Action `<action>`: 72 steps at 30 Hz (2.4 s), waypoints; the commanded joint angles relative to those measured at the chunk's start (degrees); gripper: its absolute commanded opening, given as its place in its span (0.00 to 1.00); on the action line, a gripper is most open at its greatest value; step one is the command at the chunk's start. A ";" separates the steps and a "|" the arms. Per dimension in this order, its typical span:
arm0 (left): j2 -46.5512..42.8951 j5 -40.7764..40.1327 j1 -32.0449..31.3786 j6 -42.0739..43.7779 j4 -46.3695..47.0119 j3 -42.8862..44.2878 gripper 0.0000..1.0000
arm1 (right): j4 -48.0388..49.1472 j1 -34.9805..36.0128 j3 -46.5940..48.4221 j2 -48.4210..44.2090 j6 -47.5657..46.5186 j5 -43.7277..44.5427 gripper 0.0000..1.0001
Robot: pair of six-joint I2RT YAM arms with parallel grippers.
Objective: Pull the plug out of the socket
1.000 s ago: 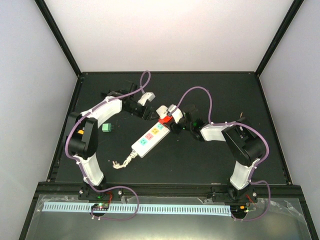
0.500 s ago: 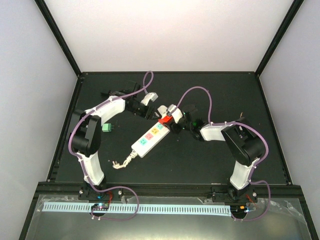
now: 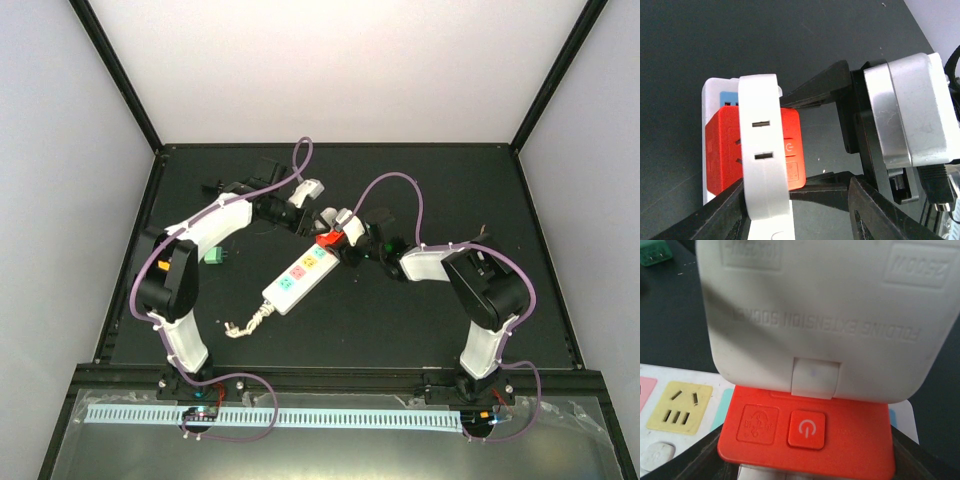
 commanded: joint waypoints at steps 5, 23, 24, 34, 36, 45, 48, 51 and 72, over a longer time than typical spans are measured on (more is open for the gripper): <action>-0.55 -7.77 -4.03 2.95 1.65 2.42 0.49 | -3.51 0.57 -0.44 2.37 0.06 -0.03 0.29; -1.34 -11.06 -5.01 -0.71 1.48 3.62 0.26 | -5.58 0.57 1.04 3.23 1.05 1.04 0.15; -1.21 -10.47 -5.00 -1.31 1.48 3.55 0.25 | -5.56 0.57 1.05 3.24 1.12 1.02 0.14; -1.66 -6.73 -4.69 -6.04 3.76 1.00 0.09 | -5.51 0.57 1.17 3.57 1.15 1.00 0.04; -1.78 -4.95 -4.54 -6.48 4.05 0.99 0.06 | -6.08 0.63 1.42 3.76 1.05 0.95 0.02; -3.63 -2.06 -2.87 -6.93 4.77 1.07 0.02 | -6.76 0.57 1.83 4.17 1.09 1.40 0.01; -4.86 -1.52 -1.95 -7.01 5.03 0.61 0.02 | -6.91 0.56 1.97 4.36 0.98 1.48 0.01; -5.84 -1.68 -1.10 -7.10 5.08 0.27 0.02 | -7.39 0.57 2.52 4.76 0.88 1.73 0.01; -11.18 -7.09 4.77 -3.05 -0.32 0.25 0.01 | -3.95 0.61 0.29 1.46 -0.17 -0.87 0.44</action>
